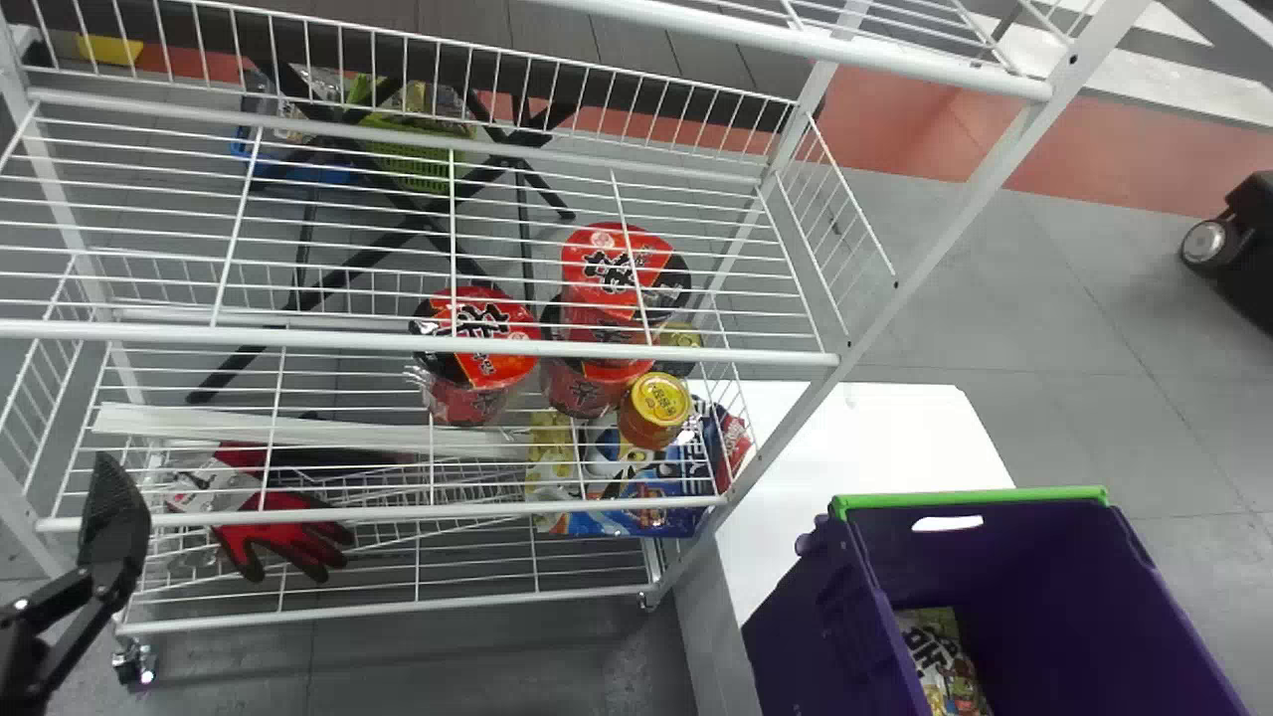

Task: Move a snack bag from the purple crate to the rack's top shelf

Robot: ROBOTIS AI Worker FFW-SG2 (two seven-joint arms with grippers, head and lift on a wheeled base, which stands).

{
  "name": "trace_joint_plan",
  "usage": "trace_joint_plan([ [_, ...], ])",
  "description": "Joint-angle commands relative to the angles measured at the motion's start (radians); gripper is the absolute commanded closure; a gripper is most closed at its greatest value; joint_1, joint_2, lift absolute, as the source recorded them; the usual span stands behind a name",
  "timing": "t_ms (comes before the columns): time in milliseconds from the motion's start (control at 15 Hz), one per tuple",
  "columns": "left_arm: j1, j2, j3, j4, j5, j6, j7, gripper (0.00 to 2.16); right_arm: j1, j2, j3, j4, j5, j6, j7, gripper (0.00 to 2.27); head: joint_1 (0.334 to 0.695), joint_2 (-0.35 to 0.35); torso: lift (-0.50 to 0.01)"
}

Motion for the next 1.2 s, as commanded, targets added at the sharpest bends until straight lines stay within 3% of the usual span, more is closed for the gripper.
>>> trace_joint_plan([
  [0, 0.002, 0.0, 0.0, -0.014, -0.003, 0.012, 0.0, 0.08, 0.001, 0.001, -0.005, -0.006, -0.004, -0.001, 0.002, 2.13, 0.695, -0.35, -0.387],
  [1133, 0.046, -0.001, -0.005, -0.129, -0.038, 0.095, 0.026, 0.08, -0.02, 0.001, -0.012, -0.1, -0.019, 0.075, 0.06, 2.13, 0.695, -0.35, -0.318],
])
